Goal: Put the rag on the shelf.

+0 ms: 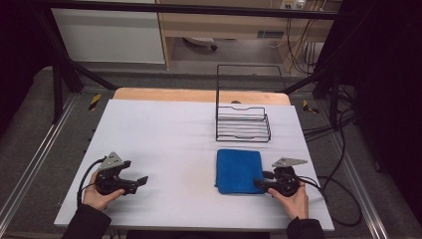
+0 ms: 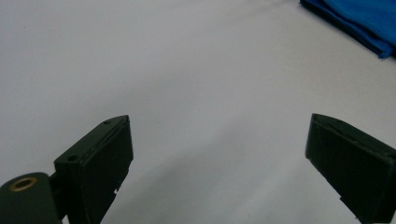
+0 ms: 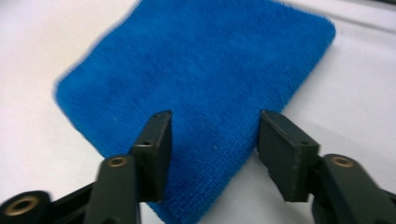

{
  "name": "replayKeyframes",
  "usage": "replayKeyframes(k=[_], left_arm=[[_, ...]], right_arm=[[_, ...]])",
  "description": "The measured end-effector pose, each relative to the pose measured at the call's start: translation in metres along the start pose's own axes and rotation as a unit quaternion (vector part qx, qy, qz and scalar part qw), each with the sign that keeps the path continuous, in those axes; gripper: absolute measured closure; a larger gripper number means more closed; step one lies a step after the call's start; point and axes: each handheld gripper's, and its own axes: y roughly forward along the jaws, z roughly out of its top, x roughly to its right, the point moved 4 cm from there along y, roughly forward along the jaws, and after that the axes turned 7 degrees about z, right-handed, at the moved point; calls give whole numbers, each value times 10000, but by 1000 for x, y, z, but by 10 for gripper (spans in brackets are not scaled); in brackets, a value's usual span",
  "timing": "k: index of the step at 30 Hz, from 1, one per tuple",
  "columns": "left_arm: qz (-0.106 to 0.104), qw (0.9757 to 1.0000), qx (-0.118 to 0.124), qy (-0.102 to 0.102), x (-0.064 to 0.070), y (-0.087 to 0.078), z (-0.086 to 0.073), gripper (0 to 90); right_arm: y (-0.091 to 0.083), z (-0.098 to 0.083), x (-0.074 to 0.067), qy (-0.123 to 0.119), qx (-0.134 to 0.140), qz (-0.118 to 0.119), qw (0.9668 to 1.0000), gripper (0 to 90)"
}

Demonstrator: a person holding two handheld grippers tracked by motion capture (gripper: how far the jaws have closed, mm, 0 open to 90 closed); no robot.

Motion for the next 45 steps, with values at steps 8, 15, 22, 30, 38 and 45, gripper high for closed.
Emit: replayKeyframes(k=[8,15,22,30,38,45], left_arm=[[3,10000,-13,28,0,0,0,78],[17,10000,-18,34,1,0,0,79],[15,10000,-29,46,2,0,0,80],[14,10000,-9,37,1,0,0,80],[41,10000,-20,50,1,0,1,81],[49,10000,-19,62,2,-1,1,80]], right_arm=[[2,-2,2,176,-190,-142,9996,656],[-3,-6,2,396,-227,-274,9986,606],[-1,-8,-3,706,-248,-86,9972,793],[-9,-4,1,868,-228,-109,9959,866],[-13,5,-8,214,289,-382,9986,422],[2,21,-41,-338,358,-148,9987,310]])
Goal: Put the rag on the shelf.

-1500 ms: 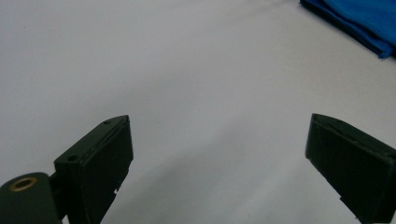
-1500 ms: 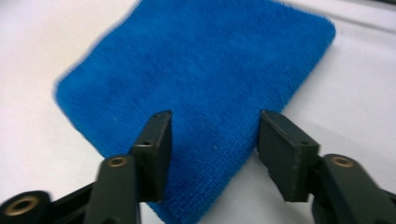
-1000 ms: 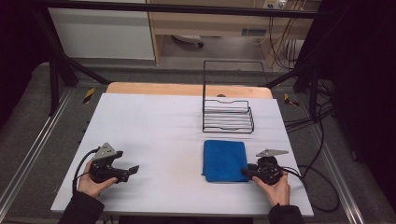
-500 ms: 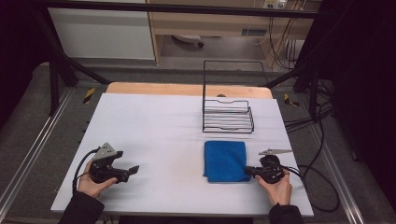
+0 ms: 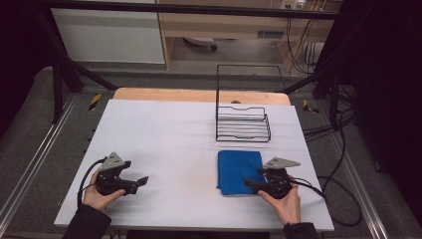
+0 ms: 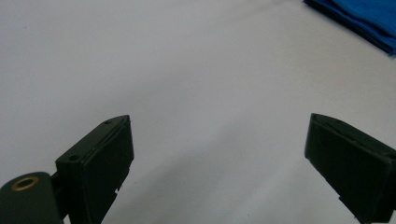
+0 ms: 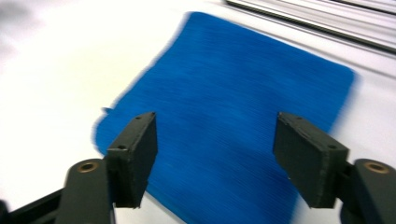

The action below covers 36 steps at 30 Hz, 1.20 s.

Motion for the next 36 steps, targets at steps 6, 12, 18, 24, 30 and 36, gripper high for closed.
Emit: replayKeyframes(k=[6,12,18,24,30,36], left_arm=[[-3,10000,0,5,0,0,0,81],[-4,10000,6,9,1,0,0,81],[1,10000,0,10,1,0,0,82],[-1,10000,-8,14,1,0,0,83],[3,10000,-10,8,1,0,0,83],[1,10000,-13,14,0,0,0,84]], right_arm=[[30,9,-35,-253,-141,465,9985,427],[60,1,-50,-502,-572,368,9964,503],[64,-4,-51,-737,-490,181,9959,509],[64,-7,-53,-1092,-490,-80,9928,565],[65,-6,-55,-1116,-579,-279,9917,654],[64,-2,-50,-1109,-681,-384,9907,814]])
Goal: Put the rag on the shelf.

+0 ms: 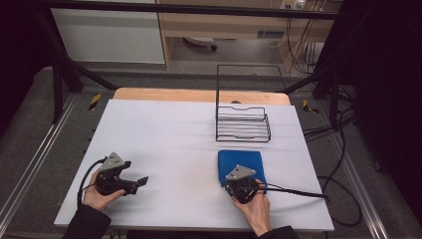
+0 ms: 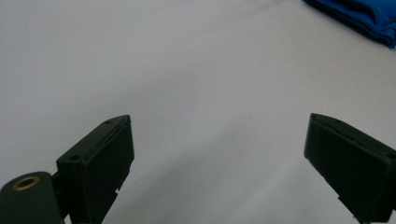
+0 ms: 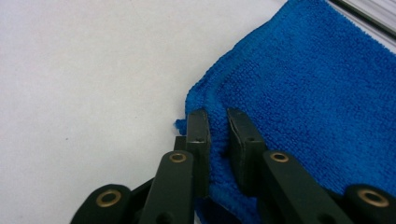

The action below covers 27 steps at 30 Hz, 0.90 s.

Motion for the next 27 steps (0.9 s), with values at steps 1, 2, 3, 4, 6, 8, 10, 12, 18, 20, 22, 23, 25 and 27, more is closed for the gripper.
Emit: replayKeyframes(k=[1,2,3,4,6,8,10,12,18,20,22,23,25,27], left_arm=[[3,10000,4,-5,0,0,0,84],[2,10000,6,-9,0,0,0,84],[-1,10000,6,-7,0,0,0,84],[0,10000,5,-5,0,0,0,84],[-3,10000,5,-4,0,0,0,84],[-3,10000,5,-7,0,0,0,85],[13,10000,25,-31,0,0,0,87],[16,10000,24,-36,-1,0,0,87],[18,10000,1,-13,-1,1,0,87],[18,10000,0,-12,-1,1,0,87],[21,10000,-1,-15,-1,1,0,87],[20,10000,-1,-17,-1,1,0,87],[18,10000,-3,-18,-1,1,0,87],[13,10000,-11,-16,-1,1,0,87]], right_arm=[[0,0,1,21,-3,12,10000,820],[0,1,2,18,-19,28,10000,826],[0,1,2,55,-23,55,10000,831],[-1,2,3,83,-44,87,9999,836],[-2,3,4,159,-19,156,9998,842],[-4,4,4,168,39,248,9995,844],[-9,8,2,259,209,395,9987,846],[-13,12,0,351,353,569,9971,847],[-20,21,-9,387,616,884,9934,848],[-20,26,-19,406,703,1101,9906,847],[-16,28,-27,417,748,1247,9885,847],[-16,28,-27,417,748,1247,9885,847],[-12,30,-34,407,752,1364,9870,846],[-4,32,-44,366,727,1545,9846,844]])
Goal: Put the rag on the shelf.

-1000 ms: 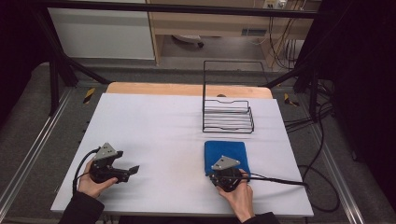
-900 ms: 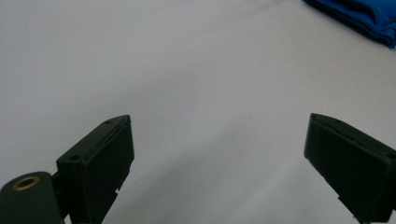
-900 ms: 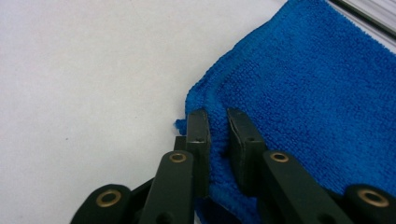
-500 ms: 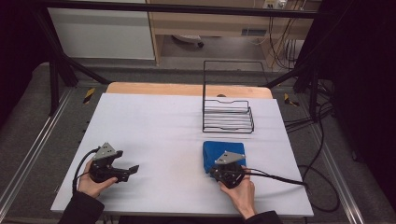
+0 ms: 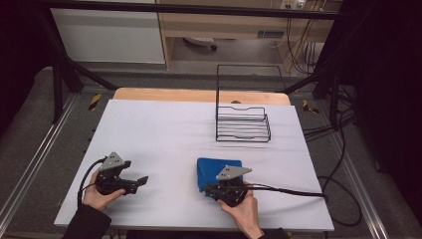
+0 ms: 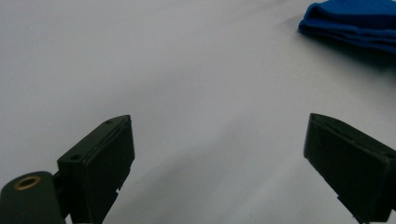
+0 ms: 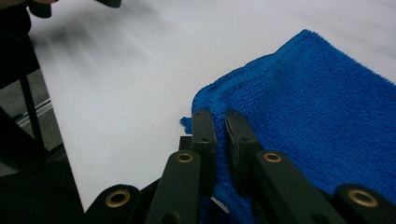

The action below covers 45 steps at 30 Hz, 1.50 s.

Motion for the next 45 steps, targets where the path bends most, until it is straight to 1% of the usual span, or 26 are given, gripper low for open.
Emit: replayKeyframes(k=[3,5,6,7,8,10,11,12,13,14,15,16,17,18,19,20,22,23,25,26,27,30,31,34,41,45], left_arm=[[-5,10000,-2,0,0,0,0,87],[-14,10000,-6,-2,1,0,0,87],[-16,10000,-10,1,1,0,0,86],[-16,10000,-12,-3,1,0,0,86],[-16,10000,-17,-8,1,0,1,86],[-31,10000,-25,-19,2,0,2,80],[-35,10000,-13,-33,4,0,2,73],[-40,10000,-9,-28,4,0,3,73],[-42,10000,-26,-7,5,0,4,71],[-55,10000,-29,11,6,0,5,61],[-66,10000,-39,18,8,0,6,61],[-90,10000,-42,12,10,0,8,57],[-129,9999,-51,39,12,1,10,47],[-144,9999,-54,55,13,1,11,46],[-162,9998,-57,76,15,2,13,46],[-159,9998,-76,120,17,3,15,43],[-127,9998,-91,143,20,5,19,42],[-137,9998,-86,138,22,6,21,42],[-172,9997,-100,153,27,9,25,42],[-181,9996,-115,171,29,10,28,42],[-160,9995,-137,218,31,11,30,42],[-173,9994,-158,237,38,16,39,47],[-168,9995,-164,215,40,19,42,47],[-145,9995,-198,218,48,27,54,54],[-184,9993,-186,281,72,51,79,63],[-181,9994,-172,235,80,64,88,78]], right_arm=[[7,-2,-2,-58,-102,19,9999,838],[12,-5,-2,-14,-142,87,9999,815],[13,-5,-2,11,-145,156,9998,748],[13,-5,-2,11,-145,156,9998,748],[12,-4,-2,36,-169,231,9996,712],[9,-2,-3,34,-93,262,9996,629],[2,2,-2,16,2,208,9998,542],[2,2,-2,16,2,208,9998,542],[0,4,-1,11,59,198,9998,518],[-8,7,3,37,175,138,9997,452],[-8,7,3,37,175,138,9997,452],[-13,8,7,13,261,53,9996,404],[-23,9,18,13,336,-142,9993,345],[-27,9,22,22,371,-202,9991,301],[-27,9,22,22,371,-202,9991,301],[-31,9,27,76,391,-255,9989,254],[-39,7,37,180,393,-274,9987,216],[-46,4,47,205,472,-335,9981,183],[-52,0,58,264,433,-438,9978,130],[-52,0,58,264,433,-438,9978,130],[-54,-2,63,300,406,-488,9975,111],[-63,-12,79,366,292,-602,9971,80],[-63,-12,79,366,292,-602,9971,80],[-67,-19,87,424,282,-625,9967,62],[-73,-32,97,506,308,-865,9945,42],[-77,-36,99,578,374,-954,9931,39]])
